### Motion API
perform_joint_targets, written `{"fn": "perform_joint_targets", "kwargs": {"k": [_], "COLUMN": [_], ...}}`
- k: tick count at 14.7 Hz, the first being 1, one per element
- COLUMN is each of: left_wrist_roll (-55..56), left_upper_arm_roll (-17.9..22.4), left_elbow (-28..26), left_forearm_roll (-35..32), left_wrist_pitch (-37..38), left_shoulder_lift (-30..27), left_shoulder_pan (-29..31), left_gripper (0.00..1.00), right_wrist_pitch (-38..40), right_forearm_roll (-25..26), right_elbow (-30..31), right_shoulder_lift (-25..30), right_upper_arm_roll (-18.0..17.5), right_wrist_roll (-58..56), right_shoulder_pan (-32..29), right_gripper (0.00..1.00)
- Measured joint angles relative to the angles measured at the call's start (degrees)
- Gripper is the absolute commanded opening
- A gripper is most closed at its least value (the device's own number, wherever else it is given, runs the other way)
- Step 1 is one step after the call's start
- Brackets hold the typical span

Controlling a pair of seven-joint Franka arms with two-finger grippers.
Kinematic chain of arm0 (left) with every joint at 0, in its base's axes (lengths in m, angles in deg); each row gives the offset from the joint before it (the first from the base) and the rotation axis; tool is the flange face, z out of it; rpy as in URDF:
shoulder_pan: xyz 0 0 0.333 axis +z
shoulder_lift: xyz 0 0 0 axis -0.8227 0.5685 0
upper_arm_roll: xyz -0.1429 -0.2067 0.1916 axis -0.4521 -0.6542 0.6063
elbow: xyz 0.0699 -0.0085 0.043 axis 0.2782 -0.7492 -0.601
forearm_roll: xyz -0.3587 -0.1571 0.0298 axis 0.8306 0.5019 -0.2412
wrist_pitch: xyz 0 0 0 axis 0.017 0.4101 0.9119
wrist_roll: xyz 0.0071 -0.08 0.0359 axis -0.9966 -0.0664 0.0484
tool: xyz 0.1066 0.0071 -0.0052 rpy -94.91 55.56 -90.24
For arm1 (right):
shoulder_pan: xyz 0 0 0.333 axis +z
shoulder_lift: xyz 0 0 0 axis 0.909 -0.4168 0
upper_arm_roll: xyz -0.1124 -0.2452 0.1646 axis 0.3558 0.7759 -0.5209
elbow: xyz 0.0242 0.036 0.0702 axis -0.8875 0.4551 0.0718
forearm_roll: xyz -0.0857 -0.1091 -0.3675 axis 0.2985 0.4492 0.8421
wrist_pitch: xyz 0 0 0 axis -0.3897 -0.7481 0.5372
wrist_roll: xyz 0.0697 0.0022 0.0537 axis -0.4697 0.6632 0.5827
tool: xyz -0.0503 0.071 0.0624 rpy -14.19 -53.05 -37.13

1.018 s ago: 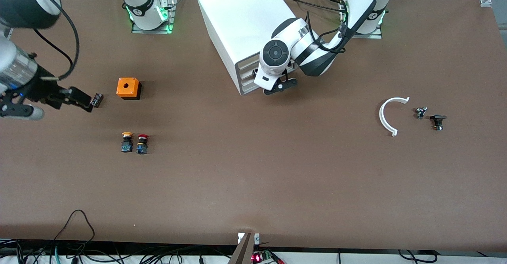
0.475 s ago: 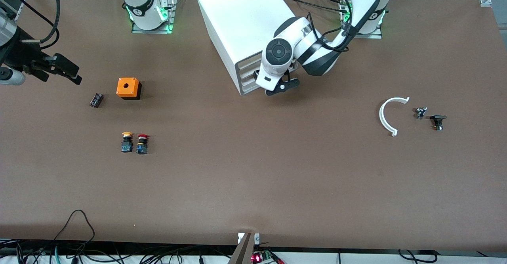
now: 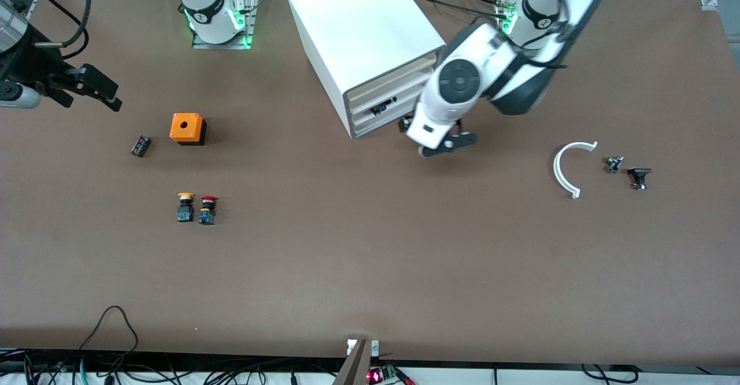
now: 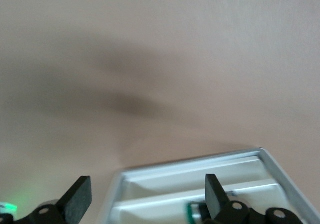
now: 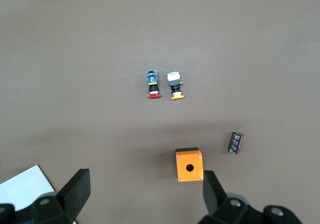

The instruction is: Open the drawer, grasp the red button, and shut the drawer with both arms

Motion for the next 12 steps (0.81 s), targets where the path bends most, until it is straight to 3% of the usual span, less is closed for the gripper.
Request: {"fn": "perform_joint_targets", "kwargs": {"k": [4,9,12], "left_wrist_roll": [-13.96,-31.90,-45.57], "left_upper_arm_roll": [0.30,1.17,9.27], "left_elbow": [9.21,18.86,19.77], "left_forearm_roll": [-1.91,-1.95,-1.63], "left_wrist_pitch": [10.00,16.02,16.49], "left_shoulder_lift": [-1.51,-1.79,-4.76], "left_shoulder_pan": [6.07,12.59,11.86], "left_gripper": [1.00,1.00,1.00], "right_wrist_pitch": [0.00,0.00,0.00], "right_forearm_roll": [0.06,0.06,0.06], "right_elbow": [-0.18,-0.19,-0.50], "right_shoulder_lift": [0.09,0.11,0.16], "right_upper_arm_roll": [-0.23,-0.23,-0.23], "right_wrist_roll": [0.04,0.04,0.04], "right_shoulder_pan": [-0.22,-0.38,-0.39], "right_gripper": [1.00,1.00,1.00]}}
